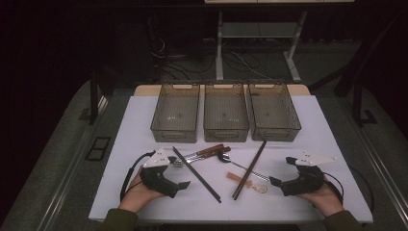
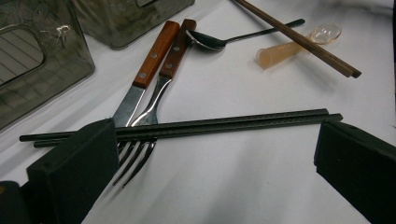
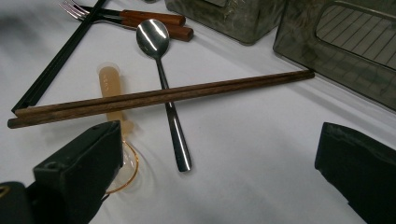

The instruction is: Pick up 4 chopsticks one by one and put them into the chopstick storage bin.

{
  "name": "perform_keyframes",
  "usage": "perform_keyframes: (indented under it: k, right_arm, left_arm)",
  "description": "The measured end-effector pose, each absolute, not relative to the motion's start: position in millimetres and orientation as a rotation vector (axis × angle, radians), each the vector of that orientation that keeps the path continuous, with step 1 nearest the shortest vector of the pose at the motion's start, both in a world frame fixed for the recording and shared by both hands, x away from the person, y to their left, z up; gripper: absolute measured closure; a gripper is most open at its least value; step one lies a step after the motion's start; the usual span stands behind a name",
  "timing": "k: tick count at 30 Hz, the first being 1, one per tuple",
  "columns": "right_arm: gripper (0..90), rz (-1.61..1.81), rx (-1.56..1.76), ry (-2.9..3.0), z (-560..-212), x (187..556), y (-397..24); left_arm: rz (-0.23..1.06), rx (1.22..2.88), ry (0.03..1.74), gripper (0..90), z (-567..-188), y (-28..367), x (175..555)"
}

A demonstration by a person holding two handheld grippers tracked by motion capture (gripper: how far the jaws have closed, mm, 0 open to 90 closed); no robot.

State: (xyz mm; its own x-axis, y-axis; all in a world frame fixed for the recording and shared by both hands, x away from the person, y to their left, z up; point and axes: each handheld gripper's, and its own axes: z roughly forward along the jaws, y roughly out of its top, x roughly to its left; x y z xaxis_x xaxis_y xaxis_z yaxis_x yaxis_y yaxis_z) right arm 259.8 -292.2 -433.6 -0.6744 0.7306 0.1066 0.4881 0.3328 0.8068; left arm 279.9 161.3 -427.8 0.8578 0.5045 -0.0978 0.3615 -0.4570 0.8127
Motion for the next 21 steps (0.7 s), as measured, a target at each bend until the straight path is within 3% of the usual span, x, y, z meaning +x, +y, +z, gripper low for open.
perform_keyframes:
  k: [9, 21]
  right_arm:
    - [1.2, 1.261, 1.096, 2.331, -434, 261, -292]
    - [1.2, 1.271, 1.092, 2.326, -434, 261, -292]
  left_arm:
    - [0.195, 2.098, 0.638, 4.4, -427, 163, 280]
    - [0.24, 2.094, 0.667, 24.9, -422, 171, 288]
